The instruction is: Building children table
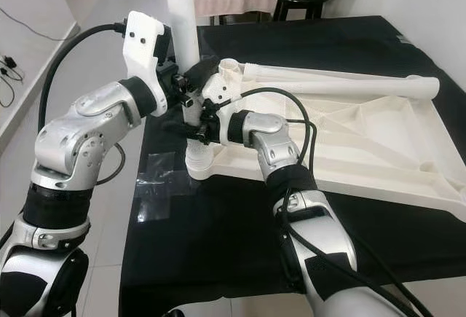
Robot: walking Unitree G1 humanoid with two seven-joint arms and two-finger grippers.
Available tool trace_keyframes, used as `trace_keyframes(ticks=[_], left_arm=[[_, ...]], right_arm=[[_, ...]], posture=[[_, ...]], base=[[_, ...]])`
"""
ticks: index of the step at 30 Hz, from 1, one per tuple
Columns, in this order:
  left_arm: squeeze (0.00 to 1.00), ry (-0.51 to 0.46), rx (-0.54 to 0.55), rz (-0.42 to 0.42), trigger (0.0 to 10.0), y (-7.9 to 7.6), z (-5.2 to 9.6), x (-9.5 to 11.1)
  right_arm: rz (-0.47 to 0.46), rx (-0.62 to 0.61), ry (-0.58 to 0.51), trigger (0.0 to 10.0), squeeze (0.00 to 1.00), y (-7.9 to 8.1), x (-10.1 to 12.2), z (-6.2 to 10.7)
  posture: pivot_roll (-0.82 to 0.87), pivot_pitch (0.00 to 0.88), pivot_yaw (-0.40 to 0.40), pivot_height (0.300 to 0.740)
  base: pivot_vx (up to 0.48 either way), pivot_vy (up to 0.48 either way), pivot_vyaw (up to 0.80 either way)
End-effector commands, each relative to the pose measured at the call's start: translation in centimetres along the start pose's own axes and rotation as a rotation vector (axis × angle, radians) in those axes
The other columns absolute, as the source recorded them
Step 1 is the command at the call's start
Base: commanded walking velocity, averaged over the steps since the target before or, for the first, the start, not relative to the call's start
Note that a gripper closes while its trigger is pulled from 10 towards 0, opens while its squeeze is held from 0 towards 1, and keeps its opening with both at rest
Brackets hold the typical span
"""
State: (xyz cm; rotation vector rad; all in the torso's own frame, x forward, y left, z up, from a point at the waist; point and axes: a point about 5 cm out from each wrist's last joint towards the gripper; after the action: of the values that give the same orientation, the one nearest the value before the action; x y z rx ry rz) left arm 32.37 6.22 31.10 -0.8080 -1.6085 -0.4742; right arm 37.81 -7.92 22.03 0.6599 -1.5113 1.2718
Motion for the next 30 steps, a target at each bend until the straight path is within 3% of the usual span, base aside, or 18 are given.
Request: trace_keyframes(ticks=[1,10,11,12,13,15,17,18,20,21,23,30], left_arm=[[0.00,0.095,-0.103,0.007,0.0,-1.8,-0.7,-1.8],[0.00,0.088,-0.088,0.001,0.0,-1.6,-0.6,-1.7],[1.00,0.083,-0.079,0.008,0.0,-1.5,-0.6,-1.7],[1.00,0.081,-0.068,0.015,6.8,-1.4,-0.6,-1.7],[1.00,0.073,-0.051,0.034,10.0,-1.2,-0.7,-1.5],[1.00,0.067,-0.039,0.044,10.0,-1.1,-0.7,-1.4],[1.00,0.057,-0.020,0.052,10.0,-0.8,-0.8,-1.2],[0.00,0.039,0.021,0.052,10.0,-0.4,-0.7,-1.1],[0.00,0.023,0.056,0.049,10.0,0.2,-0.6,-0.8],[0.00,0.025,0.068,0.044,10.0,0.5,-0.5,-0.8],[0.00,0.031,0.073,0.042,10.0,0.7,-0.4,-1.0],[0.00,0.064,0.053,0.023,10.0,0.4,-0.5,-1.5]], right_arm=[[0.025,0.120,-0.056,0.0,0.00,1.0,1.6,-2.4],[0.026,0.105,-0.086,0.0,0.00,0.6,1.4,-2.1],[0.027,0.085,-0.088,0.0,0.00,0.5,1.3,-1.9],[0.041,0.045,-0.078,0.0,0.00,0.3,1.2,-1.8],[0.051,-0.010,-0.066,0.0,0.00,0.0,1.1,-1.4],[0.058,-0.066,-0.047,0.0,0.00,-0.3,0.9,-1.1],[0.028,-0.202,-0.016,0.0,0.00,-0.6,0.4,-0.3],[-0.091,-0.557,0.025,0.0,0.00,-1.3,-0.8,0.4],[-0.108,-0.809,0.223,0.0,0.00,3.0,-3.6,1.3],[-0.121,-0.843,0.266,0.0,0.00,5.0,-4.0,1.0],[-0.116,-0.832,0.260,0.0,0.00,5.9,-3.9,0.4],[-0.084,-0.836,0.243,0.0,0.00,5.2,-4.1,-0.6]], posture=[[0.08,0.122,0.012,0.740],[0.07,0.124,0.019,0.740],[0.07,0.124,0.020,0.740],[0.07,0.124,0.020,0.740],[0.06,0.127,0.014,0.740],[0.06,0.127,0.014,0.740],[0.05,0.131,0.006,0.740],[0.04,0.121,-0.010,0.740],[0.04,0.116,-0.003,0.740],[0.05,0.146,0.026,0.740],[0.04,0.131,0.036,0.740],[0.04,0.117,0.028,0.740]], base=[[0.000,0.000,0.00],[0.000,0.000,0.00],[0.000,0.000,0.00],[0.000,0.000,0.00],[0.000,0.000,0.00],[0.000,0.000,0.00],[0.000,0.000,0.00],[0.000,0.000,0.00],[0.000,0.000,0.00],[0.000,0.000,0.00],[0.000,0.000,0.00],[0.000,0.000,0.00]])
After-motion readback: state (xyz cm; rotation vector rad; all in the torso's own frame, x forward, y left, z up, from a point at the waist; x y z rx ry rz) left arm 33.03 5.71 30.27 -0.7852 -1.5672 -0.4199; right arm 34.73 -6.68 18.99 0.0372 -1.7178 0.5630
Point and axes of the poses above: a point about 5 cm out from each wrist's last joint towards the gripper, its own z axis pointing back from the gripper into the wrist, its own x axis along the axis of the wrist's last joint, y = z × x, and after that the axes turned 14 degrees about z, right-handed
